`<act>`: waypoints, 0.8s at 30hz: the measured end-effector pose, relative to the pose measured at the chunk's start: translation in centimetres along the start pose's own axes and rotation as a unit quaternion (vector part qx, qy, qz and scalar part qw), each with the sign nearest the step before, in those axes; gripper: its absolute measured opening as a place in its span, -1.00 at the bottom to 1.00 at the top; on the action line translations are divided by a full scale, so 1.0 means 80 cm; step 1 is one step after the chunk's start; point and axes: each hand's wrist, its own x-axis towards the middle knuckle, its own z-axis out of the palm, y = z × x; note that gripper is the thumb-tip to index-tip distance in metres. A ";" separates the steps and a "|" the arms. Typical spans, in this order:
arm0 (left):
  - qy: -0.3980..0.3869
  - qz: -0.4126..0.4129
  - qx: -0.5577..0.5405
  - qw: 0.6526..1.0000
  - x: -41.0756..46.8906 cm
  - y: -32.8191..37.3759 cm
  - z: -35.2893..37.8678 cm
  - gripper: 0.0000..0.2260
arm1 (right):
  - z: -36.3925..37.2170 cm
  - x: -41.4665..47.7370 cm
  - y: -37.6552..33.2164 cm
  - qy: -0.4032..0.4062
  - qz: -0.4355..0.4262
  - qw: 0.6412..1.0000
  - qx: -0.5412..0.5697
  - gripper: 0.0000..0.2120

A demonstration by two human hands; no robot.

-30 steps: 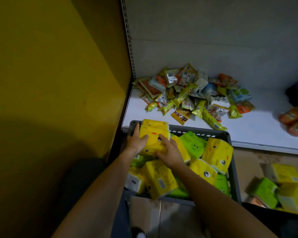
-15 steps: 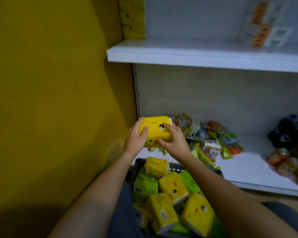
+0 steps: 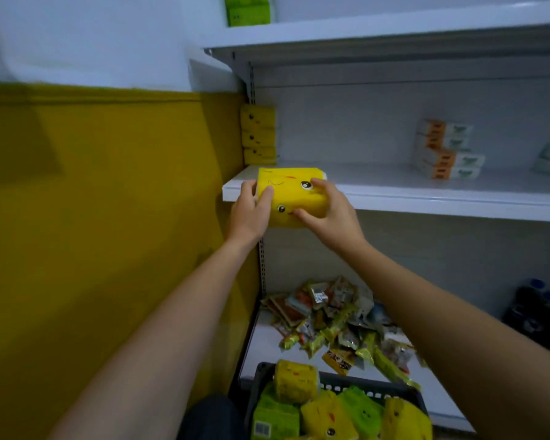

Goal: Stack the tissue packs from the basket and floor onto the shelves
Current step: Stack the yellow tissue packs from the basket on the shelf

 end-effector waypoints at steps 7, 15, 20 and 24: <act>-0.090 0.009 0.015 0.996 0.105 0.028 0.016 -0.72 | -0.006 0.103 0.002 -0.010 0.024 0.999 0.019 -0.45; -0.135 -0.033 0.020 0.990 0.246 -0.035 0.079 -0.67 | 0.038 0.223 0.082 -0.027 0.076 0.997 -0.004 -0.49; -0.173 -0.076 -0.005 0.982 0.316 -0.073 0.116 -0.46 | 0.065 0.308 0.132 -0.072 0.112 0.990 -0.046 -0.51; -0.183 -0.043 0.067 0.980 0.375 -0.092 0.140 -0.43 | 0.089 0.361 0.169 -0.073 0.145 0.986 -0.044 -0.53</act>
